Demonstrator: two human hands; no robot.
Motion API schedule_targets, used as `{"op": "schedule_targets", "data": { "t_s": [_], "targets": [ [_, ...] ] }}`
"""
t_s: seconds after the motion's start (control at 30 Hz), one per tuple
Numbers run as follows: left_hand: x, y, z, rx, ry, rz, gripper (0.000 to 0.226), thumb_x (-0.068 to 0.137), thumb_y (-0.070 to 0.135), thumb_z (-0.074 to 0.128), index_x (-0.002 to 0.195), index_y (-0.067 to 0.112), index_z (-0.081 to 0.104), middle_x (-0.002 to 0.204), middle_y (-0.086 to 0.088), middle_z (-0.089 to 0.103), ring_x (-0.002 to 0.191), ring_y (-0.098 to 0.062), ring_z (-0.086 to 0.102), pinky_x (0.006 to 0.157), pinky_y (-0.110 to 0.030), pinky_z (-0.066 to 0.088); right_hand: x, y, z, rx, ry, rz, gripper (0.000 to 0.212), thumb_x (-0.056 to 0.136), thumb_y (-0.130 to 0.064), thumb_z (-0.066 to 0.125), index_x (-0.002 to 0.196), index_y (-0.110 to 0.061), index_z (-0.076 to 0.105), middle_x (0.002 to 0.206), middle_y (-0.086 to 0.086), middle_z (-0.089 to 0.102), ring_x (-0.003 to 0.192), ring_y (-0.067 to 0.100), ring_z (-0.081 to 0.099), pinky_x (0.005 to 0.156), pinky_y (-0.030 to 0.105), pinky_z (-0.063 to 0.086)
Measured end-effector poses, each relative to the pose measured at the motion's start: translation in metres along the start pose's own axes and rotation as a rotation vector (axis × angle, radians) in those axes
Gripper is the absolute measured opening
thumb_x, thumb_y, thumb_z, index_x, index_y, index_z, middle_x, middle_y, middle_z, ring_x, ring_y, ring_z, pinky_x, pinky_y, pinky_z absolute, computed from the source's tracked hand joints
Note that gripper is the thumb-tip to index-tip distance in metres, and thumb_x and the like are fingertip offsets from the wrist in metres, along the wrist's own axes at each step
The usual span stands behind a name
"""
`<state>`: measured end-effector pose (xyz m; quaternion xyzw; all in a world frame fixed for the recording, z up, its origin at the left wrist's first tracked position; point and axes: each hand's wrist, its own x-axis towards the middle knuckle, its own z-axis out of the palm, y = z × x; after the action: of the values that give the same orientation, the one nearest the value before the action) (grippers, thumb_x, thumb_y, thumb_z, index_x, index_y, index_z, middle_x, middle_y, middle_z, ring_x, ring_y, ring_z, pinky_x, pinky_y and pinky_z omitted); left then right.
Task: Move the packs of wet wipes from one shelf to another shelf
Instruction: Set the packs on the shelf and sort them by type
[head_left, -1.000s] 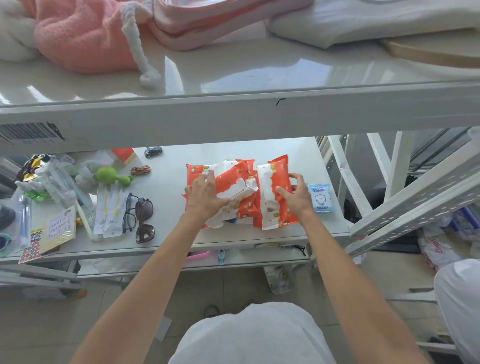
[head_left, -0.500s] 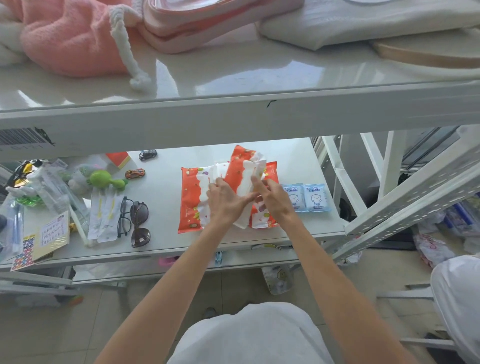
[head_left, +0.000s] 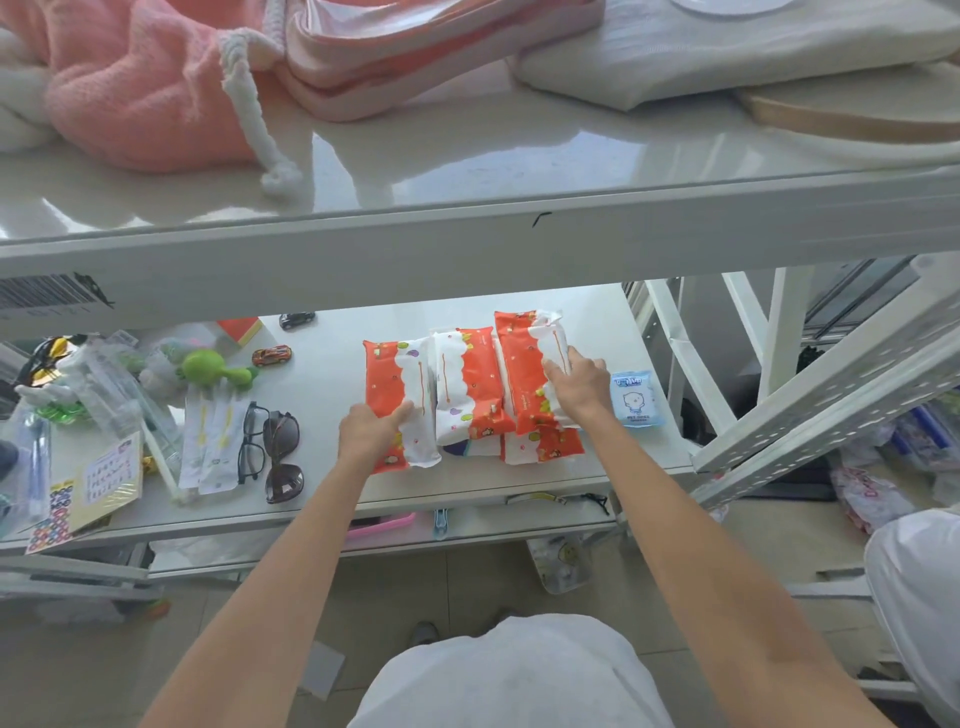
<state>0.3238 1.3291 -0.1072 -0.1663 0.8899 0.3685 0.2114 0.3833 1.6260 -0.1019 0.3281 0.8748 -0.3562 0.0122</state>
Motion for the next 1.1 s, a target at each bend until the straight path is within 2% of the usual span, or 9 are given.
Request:
{"op": "schedule_targets", "data": {
  "t_s": [0.23, 0.4, 0.47, 0.53, 0.63, 0.8, 0.9, 1.0, 1.1],
  "targets": [
    [0.002, 0.002, -0.011, -0.214, 0.036, -0.014, 0.057, 0.074, 0.050, 0.083, 0.108, 0.010, 0.061, 0.105, -0.012, 0.069, 0.092, -0.033, 0.071, 0.068, -0.053, 0.064, -0.006, 0.010, -0.007, -0.066, -0.063, -0.016, 0.050, 0.106, -0.046, 0.036, 0.138, -0.013, 0.055, 0.124, 0.027, 0.054, 0.122, 0.043, 0.048, 0.102, 0.048, 0.041],
    [-0.013, 0.029, -0.013, -0.564, 0.047, 0.008, 0.054, 0.080, 0.043, 0.083, 0.106, -0.001, 0.067, 0.098, -0.018, 0.073, 0.066, -0.027, 0.071, 0.058, -0.038, 0.062, -0.034, -0.020, -0.019, 0.146, 0.272, -0.228, 0.034, 0.102, -0.036, 0.051, 0.118, -0.010, 0.069, 0.111, 0.014, 0.066, 0.105, 0.028, 0.063, 0.092, 0.039, 0.053],
    [-0.038, 0.053, 0.001, -0.627, -0.036, 0.095, 0.042, 0.086, 0.037, 0.080, 0.104, 0.002, 0.063, 0.085, -0.013, 0.067, 0.050, -0.021, 0.065, 0.049, -0.034, 0.058, -0.047, -0.046, -0.019, 0.277, 0.061, -0.296, 0.043, 0.101, -0.049, 0.051, 0.112, -0.012, 0.070, 0.102, 0.009, 0.074, 0.089, 0.021, 0.070, 0.082, 0.034, 0.058],
    [-0.064, 0.076, 0.020, -0.589, -0.131, 0.211, 0.045, 0.087, 0.042, 0.078, 0.108, 0.005, 0.062, 0.087, -0.010, 0.070, 0.058, -0.022, 0.072, 0.054, -0.041, 0.062, -0.053, -0.064, -0.016, 0.405, -0.233, -0.221, 0.055, 0.092, -0.066, 0.055, 0.111, -0.015, 0.070, 0.098, 0.007, 0.076, 0.083, 0.022, 0.074, 0.077, 0.037, 0.061],
    [-0.080, 0.094, 0.038, -0.386, -0.178, 0.416, 0.051, 0.092, 0.053, 0.066, 0.114, 0.008, 0.067, 0.102, -0.009, 0.074, 0.088, -0.025, 0.075, 0.078, -0.046, 0.063, -0.041, -0.058, -0.022, 0.581, -0.210, -0.100, 0.051, 0.085, -0.056, 0.072, 0.110, -0.012, 0.070, 0.099, 0.006, 0.076, 0.090, 0.026, 0.074, 0.078, 0.042, 0.062],
    [-0.047, 0.070, 0.043, 0.075, 0.077, 0.247, 0.072, 0.094, 0.064, 0.052, 0.131, 0.002, 0.051, 0.129, -0.018, 0.057, 0.117, -0.034, 0.059, 0.094, -0.046, 0.050, -0.015, -0.017, -0.046, 0.272, -0.058, -0.014, 0.056, 0.099, -0.053, 0.056, 0.123, -0.002, 0.060, 0.107, 0.011, 0.066, 0.099, 0.029, 0.061, 0.078, 0.032, 0.044],
    [-0.041, 0.061, 0.053, 0.238, -0.016, 0.212, 0.072, 0.091, 0.069, 0.055, 0.122, 0.004, 0.054, 0.110, -0.009, 0.060, 0.109, -0.030, 0.061, 0.078, -0.041, 0.048, -0.004, -0.007, -0.039, 0.045, -0.135, -0.005, 0.068, 0.101, -0.062, 0.043, 0.134, -0.004, 0.054, 0.127, 0.019, 0.064, 0.119, 0.037, 0.058, 0.093, 0.038, 0.044],
    [-0.029, 0.059, 0.058, 0.034, -0.086, 0.170, 0.058, 0.093, 0.054, 0.063, 0.116, 0.001, 0.060, 0.103, -0.012, 0.062, 0.099, -0.028, 0.061, 0.065, -0.032, 0.042, 0.004, -0.001, -0.040, -0.061, -0.183, -0.062, 0.074, 0.100, -0.065, 0.038, 0.148, -0.010, 0.044, 0.135, 0.020, 0.061, 0.126, 0.039, 0.056, 0.102, 0.044, 0.044],
    [-0.018, 0.056, 0.055, -0.248, -0.087, 0.107, 0.037, 0.092, 0.039, 0.067, 0.105, 0.006, 0.060, 0.100, -0.011, 0.063, 0.091, -0.025, 0.058, 0.072, -0.033, 0.044, 0.007, 0.001, -0.040, -0.099, -0.240, -0.052, 0.080, 0.099, -0.068, 0.033, 0.162, -0.021, 0.021, 0.150, 0.024, 0.047, 0.138, 0.042, 0.045, 0.112, 0.049, 0.039]
  ]
}}
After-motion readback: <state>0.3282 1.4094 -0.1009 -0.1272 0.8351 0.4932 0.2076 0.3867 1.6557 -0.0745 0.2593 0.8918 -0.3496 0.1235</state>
